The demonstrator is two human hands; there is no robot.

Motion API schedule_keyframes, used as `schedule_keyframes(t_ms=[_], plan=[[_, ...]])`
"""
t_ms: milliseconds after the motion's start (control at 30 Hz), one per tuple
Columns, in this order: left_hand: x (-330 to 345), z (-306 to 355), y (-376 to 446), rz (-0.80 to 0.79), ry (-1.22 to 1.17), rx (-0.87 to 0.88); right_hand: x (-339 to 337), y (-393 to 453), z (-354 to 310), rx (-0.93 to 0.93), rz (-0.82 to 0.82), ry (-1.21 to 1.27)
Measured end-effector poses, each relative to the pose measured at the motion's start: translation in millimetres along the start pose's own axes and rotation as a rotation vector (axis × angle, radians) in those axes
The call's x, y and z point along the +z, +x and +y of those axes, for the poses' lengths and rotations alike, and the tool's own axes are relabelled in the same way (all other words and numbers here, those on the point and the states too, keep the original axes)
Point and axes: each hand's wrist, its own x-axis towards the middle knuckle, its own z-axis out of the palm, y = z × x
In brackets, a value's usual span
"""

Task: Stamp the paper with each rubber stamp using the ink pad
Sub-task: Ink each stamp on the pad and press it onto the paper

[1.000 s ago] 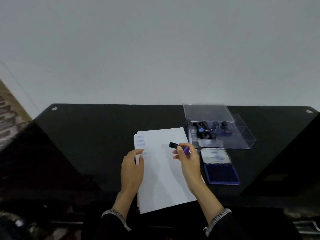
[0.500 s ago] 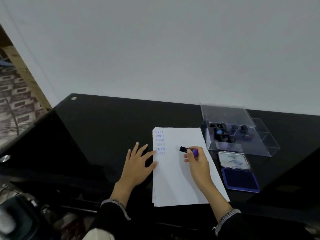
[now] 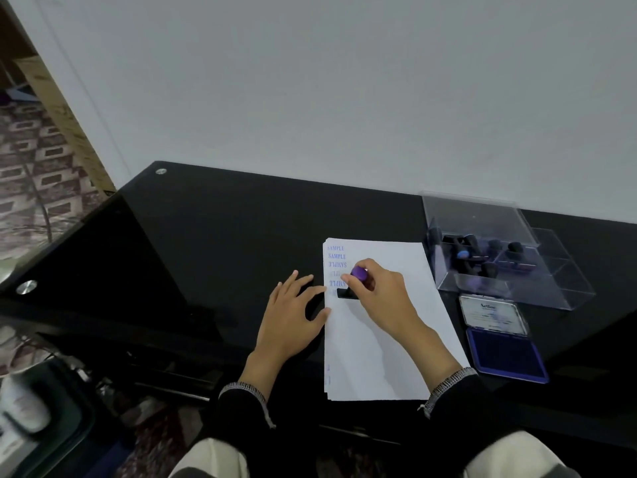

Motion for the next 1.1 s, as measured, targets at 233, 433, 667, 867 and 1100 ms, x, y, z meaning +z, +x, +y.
schedule_keyframes(t_ms=[233,433,667,867,1100], plan=[[2,-3,1,0.026,-0.003,0.014,11,3,-8,-0.064,-0.01,-0.121],[3,-3,1,0.036,-0.003,0.013,18,1,-7,-0.078,-0.02,-0.138],[3,-4,2,0.036,0.003,0.012,19,1,-4,-0.084,-0.02,-0.162],[4,-4,2,0.042,0.013,0.016,20,0,-3,-0.088,-0.013,-0.162],[4,-4,3,0.031,0.025,0.008,23,0,-3,-0.097,-0.019,-0.163]])
